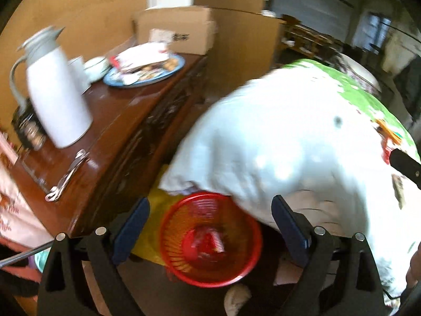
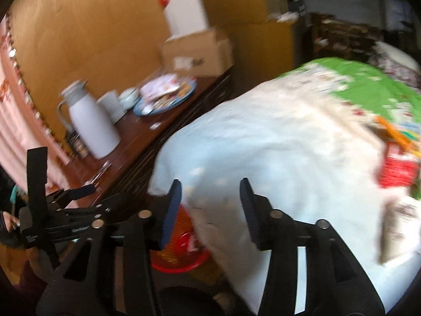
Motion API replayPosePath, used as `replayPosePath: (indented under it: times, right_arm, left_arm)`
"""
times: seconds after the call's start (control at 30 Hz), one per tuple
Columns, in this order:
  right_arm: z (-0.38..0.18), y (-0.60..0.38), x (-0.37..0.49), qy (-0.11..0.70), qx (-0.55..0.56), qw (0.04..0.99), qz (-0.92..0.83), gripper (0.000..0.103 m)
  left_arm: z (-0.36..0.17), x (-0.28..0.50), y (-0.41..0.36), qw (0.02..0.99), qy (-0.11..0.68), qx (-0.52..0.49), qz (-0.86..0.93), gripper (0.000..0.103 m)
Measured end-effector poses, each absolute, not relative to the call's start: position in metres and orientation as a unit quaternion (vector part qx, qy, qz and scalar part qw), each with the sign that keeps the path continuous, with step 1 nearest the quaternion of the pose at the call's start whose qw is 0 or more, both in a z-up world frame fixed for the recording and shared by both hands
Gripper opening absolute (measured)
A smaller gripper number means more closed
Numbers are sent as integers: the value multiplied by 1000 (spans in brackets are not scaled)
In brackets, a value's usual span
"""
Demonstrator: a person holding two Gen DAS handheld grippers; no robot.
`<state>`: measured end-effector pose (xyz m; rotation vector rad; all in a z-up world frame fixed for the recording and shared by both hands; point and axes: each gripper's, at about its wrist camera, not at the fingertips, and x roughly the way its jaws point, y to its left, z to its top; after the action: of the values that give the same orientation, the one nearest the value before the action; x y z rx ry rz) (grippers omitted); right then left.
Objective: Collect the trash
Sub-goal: 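Move both open tools back over the bed, then grasp white painted paper cup with left tool while right tool grasps white tissue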
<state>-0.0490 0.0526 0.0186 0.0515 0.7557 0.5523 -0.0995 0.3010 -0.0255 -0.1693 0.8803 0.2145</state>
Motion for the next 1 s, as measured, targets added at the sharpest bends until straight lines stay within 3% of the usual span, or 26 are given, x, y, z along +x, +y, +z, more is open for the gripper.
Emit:
replayPosePath:
  times: [0.53,1.0]
  right_arm:
    - [15,-187,-90,309,99,945,47,61]
    - [-22,-272,-91,324,144,935,-28,65]
  left_arm:
    - [-9,-45,80,894,442,4,-73,94]
    - [-20,5,-64,874,455,54,-165,94]
